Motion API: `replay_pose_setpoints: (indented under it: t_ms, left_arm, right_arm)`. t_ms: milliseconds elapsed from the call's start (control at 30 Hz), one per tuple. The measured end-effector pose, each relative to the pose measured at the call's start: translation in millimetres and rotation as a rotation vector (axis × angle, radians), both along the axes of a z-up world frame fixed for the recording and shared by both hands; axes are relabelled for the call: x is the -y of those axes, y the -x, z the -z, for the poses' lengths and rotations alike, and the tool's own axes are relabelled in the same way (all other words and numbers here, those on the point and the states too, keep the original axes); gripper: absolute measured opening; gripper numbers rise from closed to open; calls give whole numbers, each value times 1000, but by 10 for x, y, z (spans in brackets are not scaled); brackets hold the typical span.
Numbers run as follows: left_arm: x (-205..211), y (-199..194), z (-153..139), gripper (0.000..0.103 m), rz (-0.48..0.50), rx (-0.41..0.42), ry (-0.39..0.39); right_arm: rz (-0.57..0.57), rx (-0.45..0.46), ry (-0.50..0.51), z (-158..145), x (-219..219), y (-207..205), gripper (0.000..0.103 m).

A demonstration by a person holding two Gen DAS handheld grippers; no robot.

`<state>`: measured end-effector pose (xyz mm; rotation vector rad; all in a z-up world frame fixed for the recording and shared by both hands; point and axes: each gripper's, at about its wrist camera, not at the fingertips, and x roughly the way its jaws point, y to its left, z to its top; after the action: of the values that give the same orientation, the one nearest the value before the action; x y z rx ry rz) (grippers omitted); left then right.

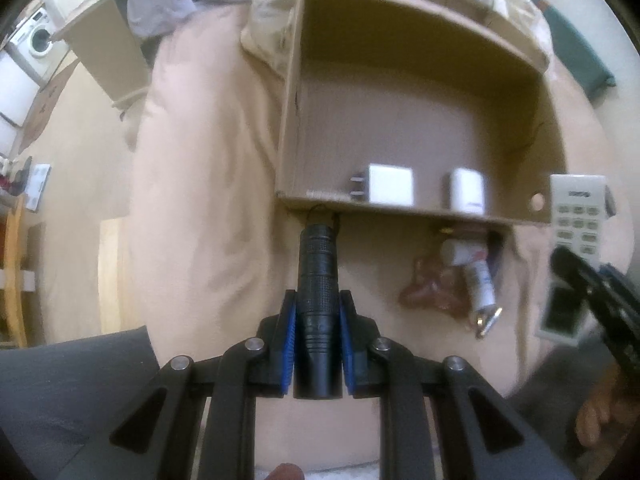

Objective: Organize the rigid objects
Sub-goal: 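Grasp the black flashlight with the left gripper while the right holds the remote, then lower the flashlight and remote into the box and open both grippers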

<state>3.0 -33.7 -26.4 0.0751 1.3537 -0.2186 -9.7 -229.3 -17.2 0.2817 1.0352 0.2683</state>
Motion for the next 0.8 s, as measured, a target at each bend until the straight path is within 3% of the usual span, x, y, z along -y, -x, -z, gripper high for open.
replay_pose_setpoints:
  t_ms: [400, 800]
  left_arm:
    - [161, -419, -459, 17, 11, 71, 39]
    - [496, -1046, -777, 17, 44, 141, 79]
  right_arm:
    - [43, 82, -54, -229, 246, -212, 23]
    - [51, 102, -22, -249, 323, -725, 23]
